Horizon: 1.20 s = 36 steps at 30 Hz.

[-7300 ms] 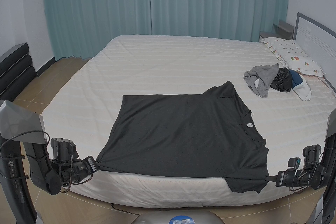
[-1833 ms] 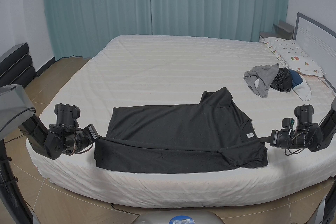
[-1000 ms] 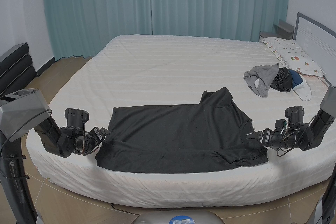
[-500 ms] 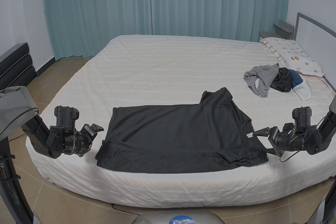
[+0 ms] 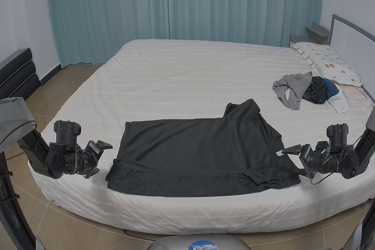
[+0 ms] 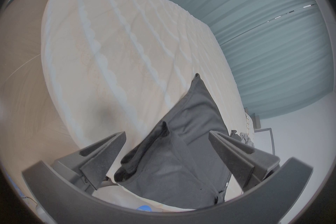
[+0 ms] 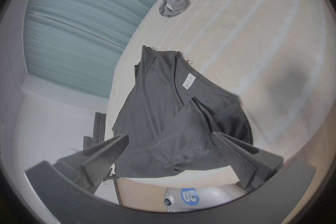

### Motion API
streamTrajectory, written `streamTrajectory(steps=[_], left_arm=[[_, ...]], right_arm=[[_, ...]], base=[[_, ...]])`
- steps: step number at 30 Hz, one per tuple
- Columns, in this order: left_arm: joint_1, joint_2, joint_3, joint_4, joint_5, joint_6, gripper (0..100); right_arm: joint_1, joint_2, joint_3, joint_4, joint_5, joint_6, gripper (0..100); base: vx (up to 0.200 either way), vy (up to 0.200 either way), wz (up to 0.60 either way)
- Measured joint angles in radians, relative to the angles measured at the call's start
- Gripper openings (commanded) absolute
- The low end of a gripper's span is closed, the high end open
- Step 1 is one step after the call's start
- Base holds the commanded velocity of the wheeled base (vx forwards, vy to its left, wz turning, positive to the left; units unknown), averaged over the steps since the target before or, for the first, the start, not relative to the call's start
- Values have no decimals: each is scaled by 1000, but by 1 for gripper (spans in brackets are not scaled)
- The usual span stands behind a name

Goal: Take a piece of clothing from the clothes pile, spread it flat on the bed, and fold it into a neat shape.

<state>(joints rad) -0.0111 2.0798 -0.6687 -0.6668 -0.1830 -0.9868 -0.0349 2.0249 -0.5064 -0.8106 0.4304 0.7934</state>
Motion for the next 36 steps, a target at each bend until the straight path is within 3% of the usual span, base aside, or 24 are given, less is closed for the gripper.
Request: streamTrajectory(steps=[6, 15, 30, 36], left_arm=[[4, -7, 16, 1, -4, -2, 100], [0, -16, 29, 7, -4, -2, 100], [-13, -18, 17, -3, -3, 14, 100], [-8, -18, 15, -6, -5, 124, 100]], right_arm=[[1, 6, 10, -8, 0, 0, 100], [2, 9, 15, -11, 0, -4, 100], [2, 13, 1, -14, -1, -15, 100], [2, 16, 7, -49, -8, -17, 100]], base=[[0, 0, 0], [0, -200, 0], [0, 0, 0], [0, 0, 0]])
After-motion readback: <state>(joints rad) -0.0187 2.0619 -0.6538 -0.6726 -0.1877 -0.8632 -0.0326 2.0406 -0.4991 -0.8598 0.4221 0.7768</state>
